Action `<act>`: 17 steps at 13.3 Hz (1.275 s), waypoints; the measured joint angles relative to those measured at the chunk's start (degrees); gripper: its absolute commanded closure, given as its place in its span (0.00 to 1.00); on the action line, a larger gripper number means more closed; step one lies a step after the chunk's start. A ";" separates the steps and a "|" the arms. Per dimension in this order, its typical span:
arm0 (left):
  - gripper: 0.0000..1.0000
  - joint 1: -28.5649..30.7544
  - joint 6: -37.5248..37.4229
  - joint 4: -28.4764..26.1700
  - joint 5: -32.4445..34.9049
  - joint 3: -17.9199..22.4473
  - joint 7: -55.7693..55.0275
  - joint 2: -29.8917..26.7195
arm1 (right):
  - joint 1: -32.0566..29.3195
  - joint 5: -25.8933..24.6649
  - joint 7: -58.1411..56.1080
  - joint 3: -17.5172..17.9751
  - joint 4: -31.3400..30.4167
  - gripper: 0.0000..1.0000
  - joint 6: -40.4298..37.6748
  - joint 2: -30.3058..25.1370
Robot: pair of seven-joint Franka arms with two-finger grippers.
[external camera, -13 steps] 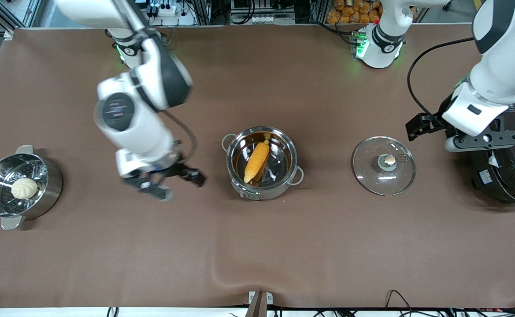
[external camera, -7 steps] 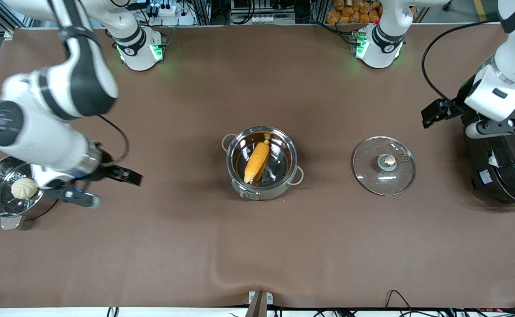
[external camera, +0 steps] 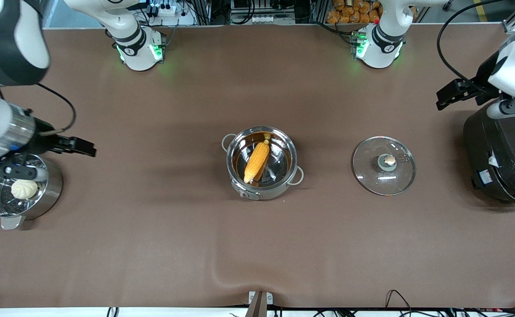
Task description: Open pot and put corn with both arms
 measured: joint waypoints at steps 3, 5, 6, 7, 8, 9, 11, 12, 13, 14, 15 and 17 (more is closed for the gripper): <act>0.00 0.49 -0.05 1.80 -0.01 -0.20 0.21 -0.07 | -5.28 0.00 -7.28 0.02 -1.03 0.00 -3.80 -3.18; 0.00 1.82 -0.11 2.25 -0.01 -1.41 0.29 -0.07 | -6.93 -0.01 -8.11 -0.04 -1.47 0.00 -4.30 -5.23; 0.00 2.46 -0.12 2.32 -0.01 -1.78 0.41 -0.07 | -7.20 -0.17 -8.11 -0.09 -1.69 0.00 -4.45 -6.25; 0.00 2.96 -0.12 2.38 -0.01 -1.93 0.52 -0.07 | -7.48 -1.01 -8.34 -0.16 -1.90 0.00 -4.83 -7.11; 0.00 3.30 -0.12 2.46 -0.01 -1.95 0.56 -0.07 | -7.85 -2.93 -9.26 -0.14 -1.97 0.00 -5.51 -7.84; 0.00 3.51 -0.12 2.57 -0.01 -1.95 0.58 -0.08 | -8.17 -4.65 -10.20 -0.12 -2.01 0.00 -6.33 -8.64; 0.00 3.66 -0.26 2.59 -0.01 -1.95 0.58 -0.11 | -10.26 -5.30 -10.88 0.83 -2.02 0.00 -8.38 -10.37; 0.00 3.67 -0.33 2.56 -0.01 -1.96 0.58 -0.11 | -12.54 -5.30 -11.20 2.67 -2.03 0.00 -9.09 -11.03; 0.00 3.67 -0.34 2.56 -0.01 -2.02 0.58 -0.11 | -15.01 -5.30 -11.39 5.04 -2.04 0.00 -9.41 -11.46; 0.00 3.67 -0.34 2.56 -0.01 -2.08 0.58 -0.11 | -16.68 -5.30 -11.39 6.78 -2.05 0.00 -9.64 -11.67; 0.00 3.67 -0.34 2.60 -0.01 -2.13 0.58 -0.11 | -17.28 -5.30 -11.39 7.62 -2.05 0.00 -10.34 -11.74; 0.00 3.67 -0.33 2.61 -0.01 -2.16 0.98 -0.09 | -17.25 -5.29 -11.39 8.29 -2.05 0.00 -11.54 -11.75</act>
